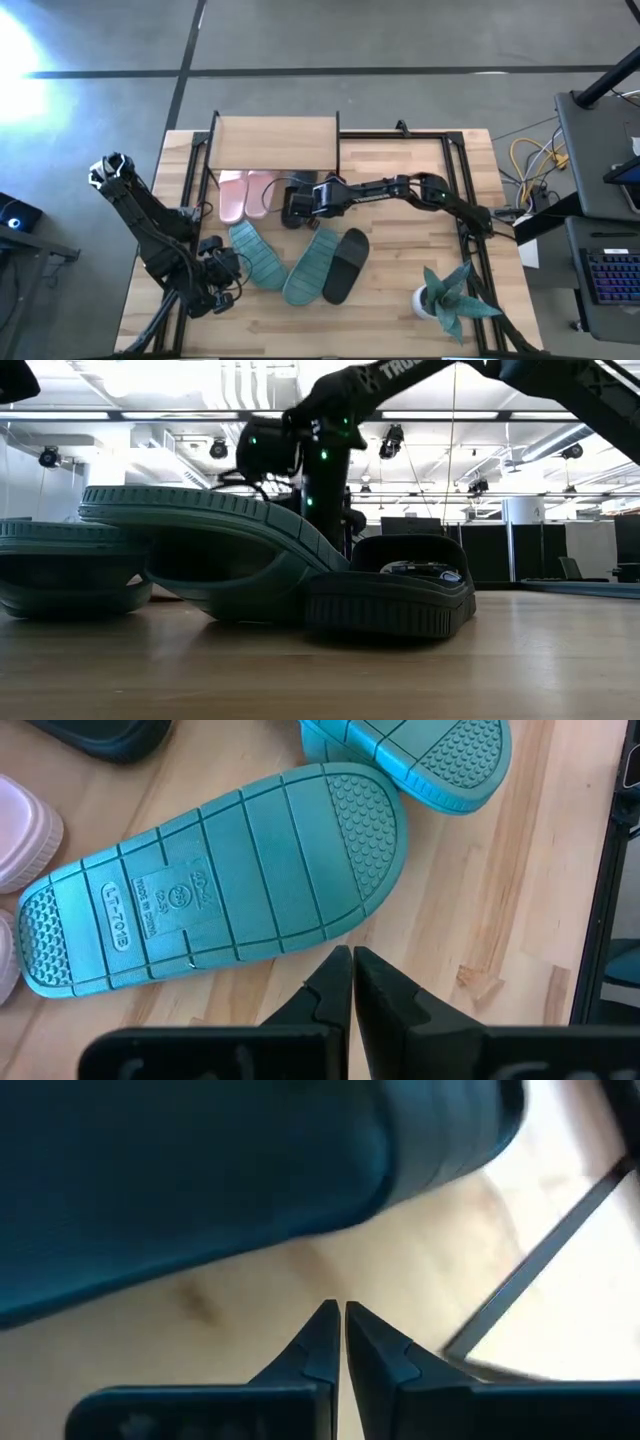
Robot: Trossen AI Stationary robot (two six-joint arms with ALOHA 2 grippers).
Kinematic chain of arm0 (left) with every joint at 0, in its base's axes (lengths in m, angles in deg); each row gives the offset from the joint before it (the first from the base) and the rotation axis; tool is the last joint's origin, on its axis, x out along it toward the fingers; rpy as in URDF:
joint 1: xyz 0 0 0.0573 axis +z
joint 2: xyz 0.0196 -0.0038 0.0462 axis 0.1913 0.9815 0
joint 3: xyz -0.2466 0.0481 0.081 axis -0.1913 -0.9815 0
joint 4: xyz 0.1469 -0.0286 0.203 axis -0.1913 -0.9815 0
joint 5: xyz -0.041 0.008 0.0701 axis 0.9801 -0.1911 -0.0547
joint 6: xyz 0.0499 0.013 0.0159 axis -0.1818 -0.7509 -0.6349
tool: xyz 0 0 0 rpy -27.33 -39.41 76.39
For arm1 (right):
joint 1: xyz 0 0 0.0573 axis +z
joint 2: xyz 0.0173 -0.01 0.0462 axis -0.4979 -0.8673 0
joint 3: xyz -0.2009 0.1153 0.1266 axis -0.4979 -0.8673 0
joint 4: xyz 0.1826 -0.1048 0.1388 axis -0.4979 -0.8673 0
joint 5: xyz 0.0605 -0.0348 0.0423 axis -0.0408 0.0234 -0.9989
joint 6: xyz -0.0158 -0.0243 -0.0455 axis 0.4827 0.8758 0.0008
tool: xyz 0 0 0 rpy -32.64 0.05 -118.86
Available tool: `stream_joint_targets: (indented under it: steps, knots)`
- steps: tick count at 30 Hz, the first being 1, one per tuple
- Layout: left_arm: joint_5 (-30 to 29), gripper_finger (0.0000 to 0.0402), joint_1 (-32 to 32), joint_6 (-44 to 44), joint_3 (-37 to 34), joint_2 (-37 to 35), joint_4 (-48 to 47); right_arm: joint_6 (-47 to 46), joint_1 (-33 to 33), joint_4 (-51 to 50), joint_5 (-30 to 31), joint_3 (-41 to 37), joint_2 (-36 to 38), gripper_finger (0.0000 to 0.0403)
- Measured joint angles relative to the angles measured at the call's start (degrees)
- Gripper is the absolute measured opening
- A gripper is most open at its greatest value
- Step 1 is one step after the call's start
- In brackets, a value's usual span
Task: Pick and place slides into the shelf
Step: Put the left black slide under the shelf, then put the black slide under the shelf
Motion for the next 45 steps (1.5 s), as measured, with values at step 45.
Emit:
stream_joint_targets:
  steps: [45]
  knots:
    - [-4.7,0.0000,0.1,6.2,0.0,-0.5,-1.6,4.2,13.9,-14.6,-4.3,23.2,4.9,0.0013]
